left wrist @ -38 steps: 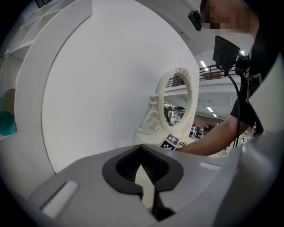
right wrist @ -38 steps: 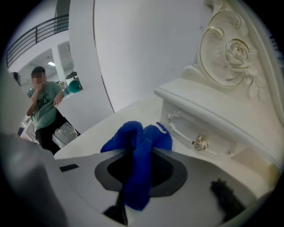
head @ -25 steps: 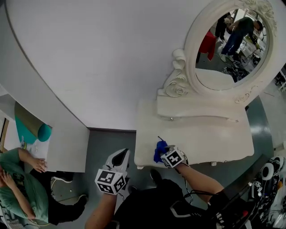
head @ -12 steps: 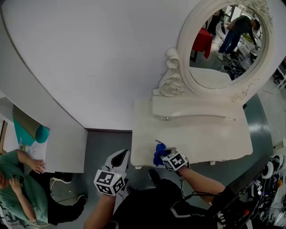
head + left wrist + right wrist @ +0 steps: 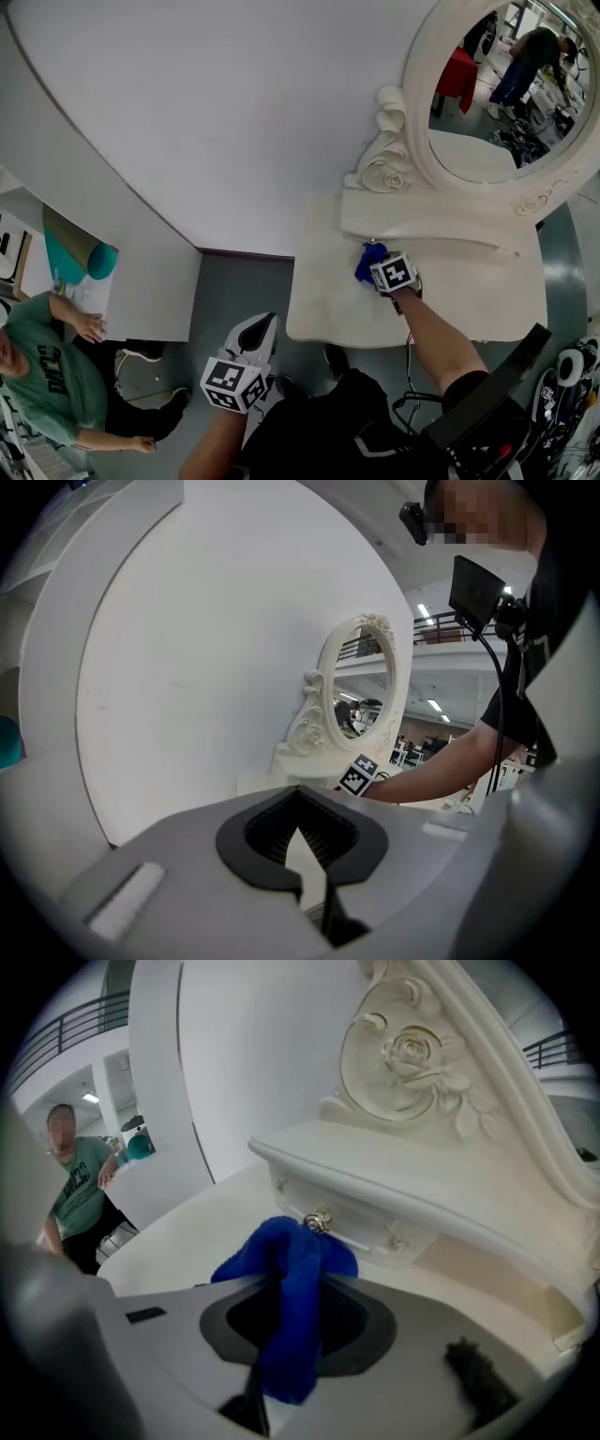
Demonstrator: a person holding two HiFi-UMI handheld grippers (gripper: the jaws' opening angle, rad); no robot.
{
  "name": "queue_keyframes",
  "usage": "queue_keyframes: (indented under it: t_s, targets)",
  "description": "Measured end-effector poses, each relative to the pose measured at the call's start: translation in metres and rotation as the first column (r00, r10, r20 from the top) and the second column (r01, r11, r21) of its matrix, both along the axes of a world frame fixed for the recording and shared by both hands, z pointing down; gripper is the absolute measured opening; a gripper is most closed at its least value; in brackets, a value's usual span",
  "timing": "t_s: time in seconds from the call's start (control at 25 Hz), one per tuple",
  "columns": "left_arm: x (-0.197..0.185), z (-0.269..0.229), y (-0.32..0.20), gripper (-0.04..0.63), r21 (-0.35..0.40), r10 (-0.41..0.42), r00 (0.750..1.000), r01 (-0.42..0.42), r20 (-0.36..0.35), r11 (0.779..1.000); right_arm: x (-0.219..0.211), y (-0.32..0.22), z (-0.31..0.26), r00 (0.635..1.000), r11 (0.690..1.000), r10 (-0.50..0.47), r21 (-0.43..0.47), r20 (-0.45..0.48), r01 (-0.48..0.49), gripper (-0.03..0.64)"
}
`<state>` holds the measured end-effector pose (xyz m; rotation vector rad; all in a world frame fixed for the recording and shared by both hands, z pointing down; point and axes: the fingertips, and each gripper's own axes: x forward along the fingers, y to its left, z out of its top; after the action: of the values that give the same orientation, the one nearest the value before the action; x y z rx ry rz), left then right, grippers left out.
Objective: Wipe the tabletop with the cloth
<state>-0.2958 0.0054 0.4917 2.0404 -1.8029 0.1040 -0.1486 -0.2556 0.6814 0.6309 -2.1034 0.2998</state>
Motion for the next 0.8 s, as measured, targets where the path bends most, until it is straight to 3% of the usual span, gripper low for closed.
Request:
queue_keyframes:
  t_s: [0.24,0.8]
  targets:
    - [-0.005,-0.001,0.001,0.007,0.013,0.002,1.0,-0.002,-0.007,1.0,0.005,0.032,0.01,1.0,0.996,0.003,-0.092,0.005,-0.003,0.098]
    - [-0.002,-0.011,0.005,0.006,0.087,0.14,0.99,-0.137,-0.02,0.987,0.046,0.174,0.009,1.0,0.991,0.025,-0.129,-0.011,-0.026,0.098]
